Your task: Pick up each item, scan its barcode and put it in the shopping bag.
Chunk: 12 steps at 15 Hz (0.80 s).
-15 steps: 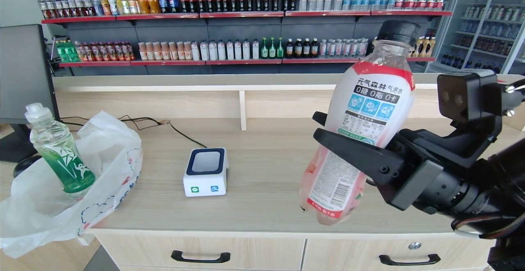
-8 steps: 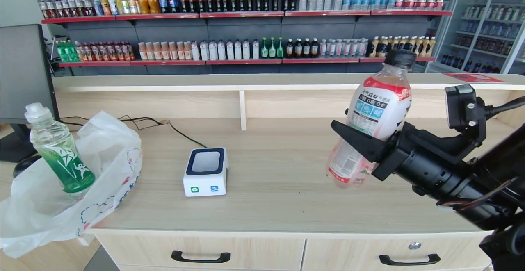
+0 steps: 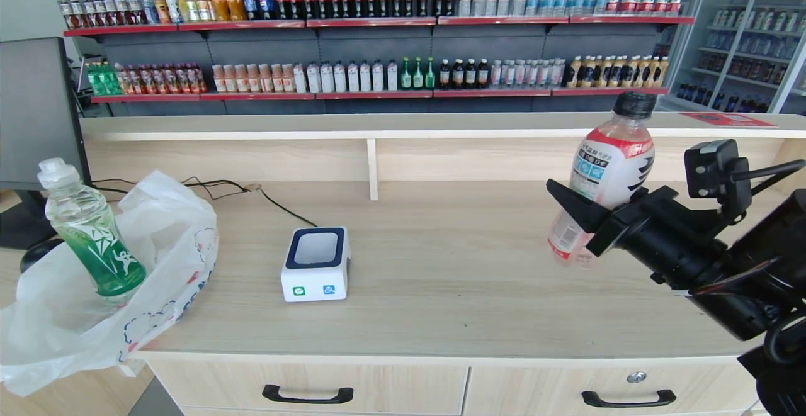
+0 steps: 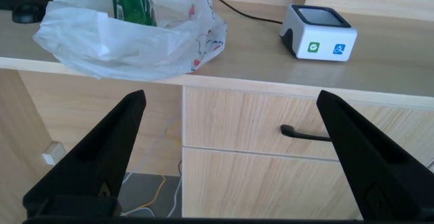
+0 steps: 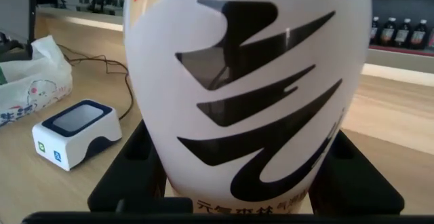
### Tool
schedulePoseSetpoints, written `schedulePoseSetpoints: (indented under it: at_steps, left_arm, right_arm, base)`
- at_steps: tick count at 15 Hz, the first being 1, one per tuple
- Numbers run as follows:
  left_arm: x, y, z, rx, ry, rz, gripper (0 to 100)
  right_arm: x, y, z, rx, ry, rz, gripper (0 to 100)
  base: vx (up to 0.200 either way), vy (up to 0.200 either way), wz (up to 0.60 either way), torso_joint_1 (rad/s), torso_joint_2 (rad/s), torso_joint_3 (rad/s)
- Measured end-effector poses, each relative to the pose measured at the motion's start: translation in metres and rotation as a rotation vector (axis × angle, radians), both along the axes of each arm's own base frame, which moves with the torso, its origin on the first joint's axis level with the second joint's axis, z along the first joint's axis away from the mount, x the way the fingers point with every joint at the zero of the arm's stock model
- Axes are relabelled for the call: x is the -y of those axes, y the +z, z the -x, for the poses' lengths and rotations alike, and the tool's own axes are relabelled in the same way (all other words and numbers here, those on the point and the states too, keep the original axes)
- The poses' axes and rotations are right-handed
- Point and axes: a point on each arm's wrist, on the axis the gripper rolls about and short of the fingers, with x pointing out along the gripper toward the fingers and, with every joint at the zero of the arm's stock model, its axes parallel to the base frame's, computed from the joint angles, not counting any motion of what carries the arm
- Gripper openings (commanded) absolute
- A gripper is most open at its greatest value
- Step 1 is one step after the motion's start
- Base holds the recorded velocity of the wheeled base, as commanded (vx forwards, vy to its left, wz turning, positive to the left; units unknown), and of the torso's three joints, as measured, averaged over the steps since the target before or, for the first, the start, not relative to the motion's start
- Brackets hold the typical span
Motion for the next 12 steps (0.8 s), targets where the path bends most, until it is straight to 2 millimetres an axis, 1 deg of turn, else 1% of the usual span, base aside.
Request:
schedulePoseSetpoints:
  at_steps: [4, 7, 10, 12]
  left_arm:
    - [0.000, 0.000, 0.000, 0.000, 0.001, 0.000, 100]
    - [0.000, 0.000, 0.000, -0.001, 0.001, -0.001, 100]
    - [0.000, 0.000, 0.000, 0.001, 0.000, 0.001, 100]
    - [0.000, 0.000, 0.000, 0.000, 0.000, 0.002, 100]
  right_arm:
    - [0.000, 0.002, -0.004, 0.032, -0.025, 0.031, 0]
    - [0.008, 0.002, -0.007, 0.028, -0.056, 0.027, 0]
    - [0.016, 0.001, -0.009, 0.021, -0.088, 0.023, 0]
    - [0.017, 0.002, -0.009, 0.027, -0.090, 0.022, 0]
  base:
    - [0.000, 0.000, 0.00, 0.000, 0.00, 0.000]
    - [-0.200, 0.000, 0.00, 0.010, 0.00, -0.001]
    - [0.000, 0.000, 0.00, 0.000, 0.00, 0.000]
    - [0.000, 0.200, 0.00, 0.007, 0.00, 0.009]
